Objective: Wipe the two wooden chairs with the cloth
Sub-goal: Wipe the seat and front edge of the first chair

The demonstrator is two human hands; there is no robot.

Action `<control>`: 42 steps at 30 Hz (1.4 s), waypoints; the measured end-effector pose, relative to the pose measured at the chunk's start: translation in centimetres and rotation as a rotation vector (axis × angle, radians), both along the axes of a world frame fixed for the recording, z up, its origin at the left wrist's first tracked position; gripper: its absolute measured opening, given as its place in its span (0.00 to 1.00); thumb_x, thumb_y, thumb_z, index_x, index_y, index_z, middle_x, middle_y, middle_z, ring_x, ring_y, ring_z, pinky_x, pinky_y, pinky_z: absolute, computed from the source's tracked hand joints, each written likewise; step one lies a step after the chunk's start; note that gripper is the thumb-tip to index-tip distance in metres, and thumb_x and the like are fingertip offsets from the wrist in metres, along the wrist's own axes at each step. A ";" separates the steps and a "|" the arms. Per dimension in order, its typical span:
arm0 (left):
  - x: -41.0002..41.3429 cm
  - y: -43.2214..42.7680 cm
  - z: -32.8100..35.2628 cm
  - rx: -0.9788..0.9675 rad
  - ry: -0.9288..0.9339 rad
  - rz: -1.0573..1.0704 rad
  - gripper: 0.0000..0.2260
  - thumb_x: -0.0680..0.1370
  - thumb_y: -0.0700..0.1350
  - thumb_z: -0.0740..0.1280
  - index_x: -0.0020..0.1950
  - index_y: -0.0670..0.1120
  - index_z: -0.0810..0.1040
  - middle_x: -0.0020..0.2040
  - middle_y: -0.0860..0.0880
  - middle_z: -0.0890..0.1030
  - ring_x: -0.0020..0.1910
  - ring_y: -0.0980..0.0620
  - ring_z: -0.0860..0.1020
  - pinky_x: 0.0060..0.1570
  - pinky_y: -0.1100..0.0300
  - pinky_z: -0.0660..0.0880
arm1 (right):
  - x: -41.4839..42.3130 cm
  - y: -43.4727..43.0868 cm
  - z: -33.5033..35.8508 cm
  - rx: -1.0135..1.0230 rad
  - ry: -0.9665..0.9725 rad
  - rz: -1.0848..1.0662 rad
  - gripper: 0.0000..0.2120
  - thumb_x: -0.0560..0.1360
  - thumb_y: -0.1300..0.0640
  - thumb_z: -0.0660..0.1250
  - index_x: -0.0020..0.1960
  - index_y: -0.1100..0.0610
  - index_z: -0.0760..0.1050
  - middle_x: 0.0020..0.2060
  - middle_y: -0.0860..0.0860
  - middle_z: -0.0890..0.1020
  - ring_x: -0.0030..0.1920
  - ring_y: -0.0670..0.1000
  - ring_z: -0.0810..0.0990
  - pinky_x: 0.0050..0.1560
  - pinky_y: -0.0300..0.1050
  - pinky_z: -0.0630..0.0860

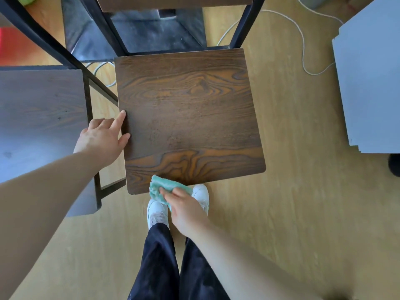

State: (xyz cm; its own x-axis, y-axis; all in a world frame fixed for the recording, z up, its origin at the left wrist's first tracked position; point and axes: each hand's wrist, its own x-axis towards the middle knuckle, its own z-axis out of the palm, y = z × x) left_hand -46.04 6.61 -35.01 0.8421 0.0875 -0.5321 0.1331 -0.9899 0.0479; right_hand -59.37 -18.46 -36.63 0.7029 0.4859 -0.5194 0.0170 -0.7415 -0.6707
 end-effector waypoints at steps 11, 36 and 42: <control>0.3 -0.2 0.7 0.021 0.020 -0.008 0.30 0.82 0.61 0.52 0.82 0.53 0.49 0.75 0.45 0.68 0.74 0.40 0.61 0.66 0.40 0.67 | 10.7 -5.6 6.9 0.356 0.147 -0.825 0.19 0.82 0.64 0.59 0.51 0.41 0.80 0.49 0.59 0.81 0.38 0.55 0.81 0.38 0.48 0.80; 1.0 -0.1 0.5 -0.043 0.027 0.016 0.30 0.82 0.62 0.51 0.81 0.55 0.48 0.75 0.45 0.69 0.74 0.40 0.62 0.67 0.38 0.66 | 14.9 -19.1 1.0 -0.344 -0.359 -0.025 0.26 0.76 0.69 0.62 0.72 0.57 0.72 0.47 0.55 0.77 0.40 0.61 0.78 0.38 0.52 0.78; 0.9 0.0 0.4 -0.036 0.053 0.025 0.30 0.82 0.62 0.50 0.81 0.56 0.45 0.75 0.45 0.68 0.74 0.40 0.62 0.67 0.39 0.65 | 9.1 -17.6 1.2 -0.328 -0.290 -0.189 0.27 0.76 0.70 0.63 0.74 0.57 0.69 0.51 0.55 0.78 0.43 0.52 0.77 0.40 0.41 0.71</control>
State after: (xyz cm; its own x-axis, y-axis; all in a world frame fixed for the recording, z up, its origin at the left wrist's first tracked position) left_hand -45.14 6.57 -34.62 0.8107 0.0882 -0.5788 0.1613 -0.9840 0.0761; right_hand -50.24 -36.02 -35.44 0.9020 0.1788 -0.3931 0.0133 -0.9213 -0.3887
